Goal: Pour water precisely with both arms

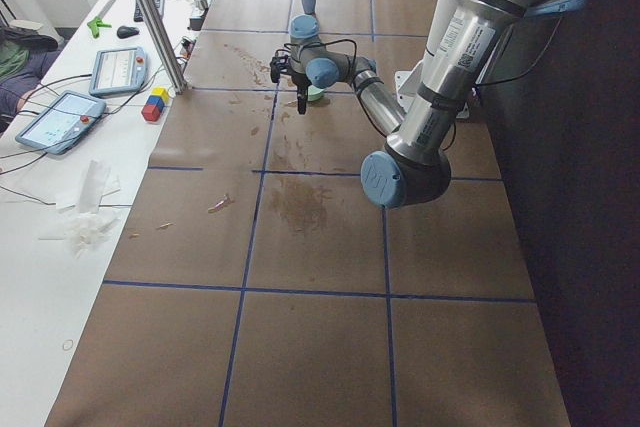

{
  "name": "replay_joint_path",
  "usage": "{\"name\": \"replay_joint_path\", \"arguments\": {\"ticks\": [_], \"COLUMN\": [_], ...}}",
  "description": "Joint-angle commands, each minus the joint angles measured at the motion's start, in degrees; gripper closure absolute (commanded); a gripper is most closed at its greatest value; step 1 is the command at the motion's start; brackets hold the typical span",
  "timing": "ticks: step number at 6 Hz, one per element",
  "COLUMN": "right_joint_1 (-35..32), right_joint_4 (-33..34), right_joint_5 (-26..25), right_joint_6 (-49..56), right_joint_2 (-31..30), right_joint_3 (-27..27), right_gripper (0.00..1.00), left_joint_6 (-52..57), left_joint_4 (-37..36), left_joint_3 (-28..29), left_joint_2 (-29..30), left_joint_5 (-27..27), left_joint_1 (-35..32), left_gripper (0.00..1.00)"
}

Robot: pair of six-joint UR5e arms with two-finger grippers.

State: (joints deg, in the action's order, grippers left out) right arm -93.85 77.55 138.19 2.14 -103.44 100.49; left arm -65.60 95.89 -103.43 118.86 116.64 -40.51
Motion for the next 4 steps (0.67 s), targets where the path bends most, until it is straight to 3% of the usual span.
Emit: {"name": "replay_joint_path", "arguments": {"ticks": [1,4], "right_joint_1": [-2.9,-3.1], "right_joint_4": [15.0,14.4], "right_joint_5": [0.5,-0.9], "right_joint_6": [8.7,8.4], "right_joint_2": [2.7,3.1], "right_joint_3": [1.6,2.1], "right_gripper": [0.00,0.00], "left_joint_6": [-5.1,-16.4], "left_joint_4": [0.0,6.4], "left_joint_3": [0.9,10.4], "left_joint_2": [2.6,9.3], "left_joint_5": [-1.7,-9.1], "left_joint_1": [3.1,9.6], "left_gripper": [0.00,0.00]}}
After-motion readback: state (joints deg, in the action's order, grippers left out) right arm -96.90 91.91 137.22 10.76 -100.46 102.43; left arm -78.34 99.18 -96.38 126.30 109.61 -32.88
